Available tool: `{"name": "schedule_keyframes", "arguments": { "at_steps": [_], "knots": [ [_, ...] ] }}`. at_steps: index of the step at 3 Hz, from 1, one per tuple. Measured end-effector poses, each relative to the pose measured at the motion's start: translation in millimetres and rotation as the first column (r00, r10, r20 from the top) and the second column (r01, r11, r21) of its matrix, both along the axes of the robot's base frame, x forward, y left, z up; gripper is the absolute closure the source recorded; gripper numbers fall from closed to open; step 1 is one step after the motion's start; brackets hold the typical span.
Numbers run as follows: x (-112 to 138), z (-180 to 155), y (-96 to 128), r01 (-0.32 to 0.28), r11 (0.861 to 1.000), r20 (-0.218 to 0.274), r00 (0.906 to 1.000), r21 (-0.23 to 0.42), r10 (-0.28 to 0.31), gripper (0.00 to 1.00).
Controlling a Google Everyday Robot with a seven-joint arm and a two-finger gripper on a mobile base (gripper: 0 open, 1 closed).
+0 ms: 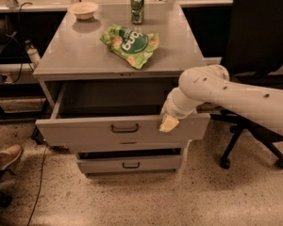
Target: Open top drawer
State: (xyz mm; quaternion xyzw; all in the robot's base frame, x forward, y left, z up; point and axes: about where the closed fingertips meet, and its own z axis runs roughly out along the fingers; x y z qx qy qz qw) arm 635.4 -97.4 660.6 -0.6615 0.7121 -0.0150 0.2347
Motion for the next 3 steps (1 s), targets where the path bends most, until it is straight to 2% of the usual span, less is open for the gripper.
{"name": "schedule_keyframes", "arguments": {
  "at_steps": [1, 2, 3],
  "knots": [
    [0, 0, 0, 0.0, 1.0, 0.0, 1.0, 0.0, 0.0, 1.0],
    [-29, 2, -6, 0.019, 0.999, -0.022, 0.9996, 0.027, -0.019, 1.0],
    [-29, 2, -6, 0.019, 0.999, -0.022, 0.9996, 0.028, -0.019, 1.0]
  ]
}}
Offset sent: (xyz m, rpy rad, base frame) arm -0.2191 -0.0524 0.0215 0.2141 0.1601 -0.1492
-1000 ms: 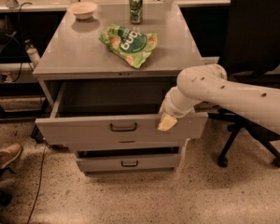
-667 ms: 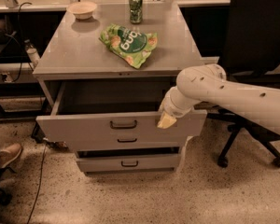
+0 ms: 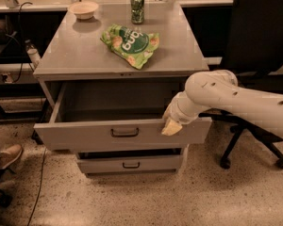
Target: Open top drawer
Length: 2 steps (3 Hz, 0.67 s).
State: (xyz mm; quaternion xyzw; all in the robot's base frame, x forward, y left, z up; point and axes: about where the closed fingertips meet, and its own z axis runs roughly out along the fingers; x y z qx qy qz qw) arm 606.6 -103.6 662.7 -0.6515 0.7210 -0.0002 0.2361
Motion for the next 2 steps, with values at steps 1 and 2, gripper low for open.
{"name": "schedule_keyframes", "arguments": {
  "at_steps": [1, 2],
  "knots": [
    [-35.3, 0.5, -3.6, 0.022, 0.999, -0.039, 0.999, 0.047, -0.02, 1.0],
    [-35.0, 0.5, -3.2, 0.022, 0.999, -0.039, 0.999, 0.047, -0.02, 1.0]
  ]
}}
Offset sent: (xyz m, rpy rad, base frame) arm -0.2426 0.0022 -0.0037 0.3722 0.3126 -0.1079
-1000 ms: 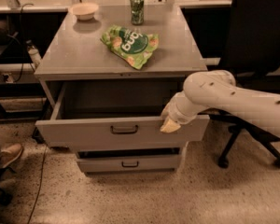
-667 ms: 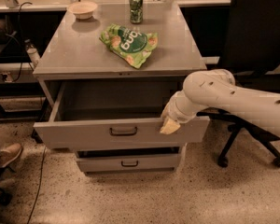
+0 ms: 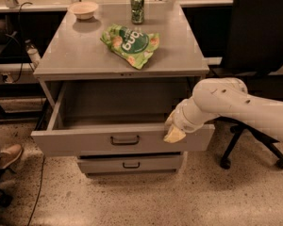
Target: Open top drawer
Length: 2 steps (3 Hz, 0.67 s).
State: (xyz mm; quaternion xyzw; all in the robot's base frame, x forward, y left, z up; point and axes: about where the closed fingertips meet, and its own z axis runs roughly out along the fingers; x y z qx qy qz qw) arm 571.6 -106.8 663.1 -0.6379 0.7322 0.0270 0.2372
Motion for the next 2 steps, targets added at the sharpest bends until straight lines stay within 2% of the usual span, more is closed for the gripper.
{"name": "schedule_keyframes", "arguments": {
  "at_steps": [1, 2],
  "knots": [
    [-37, -3, 2, 0.01, 0.998, -0.052, 0.9986, 0.063, -0.007, 1.0],
    [-59, -4, 4, 0.017, 0.995, -0.082, 0.9966, 0.099, -0.009, 1.0]
  ]
}}
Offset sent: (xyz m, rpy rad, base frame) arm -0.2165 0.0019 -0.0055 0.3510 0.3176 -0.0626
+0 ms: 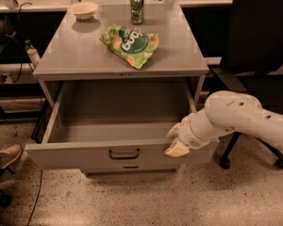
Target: Open top drawer
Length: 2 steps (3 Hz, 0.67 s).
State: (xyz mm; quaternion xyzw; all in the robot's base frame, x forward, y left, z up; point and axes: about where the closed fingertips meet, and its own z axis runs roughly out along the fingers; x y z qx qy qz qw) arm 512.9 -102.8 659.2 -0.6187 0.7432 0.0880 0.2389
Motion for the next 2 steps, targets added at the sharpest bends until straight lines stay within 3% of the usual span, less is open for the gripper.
{"name": "schedule_keyframes", "arguments": {
  "at_steps": [1, 2],
  "knots": [
    [-0.1, 0.0, 0.0, 0.0, 1.0, 0.0, 1.0, 0.0, 0.0, 1.0],
    [-0.2, 0.0, 0.2, -0.001, 1.0, 0.0, 1.0, 0.0, 0.001, 0.92]
  ]
}}
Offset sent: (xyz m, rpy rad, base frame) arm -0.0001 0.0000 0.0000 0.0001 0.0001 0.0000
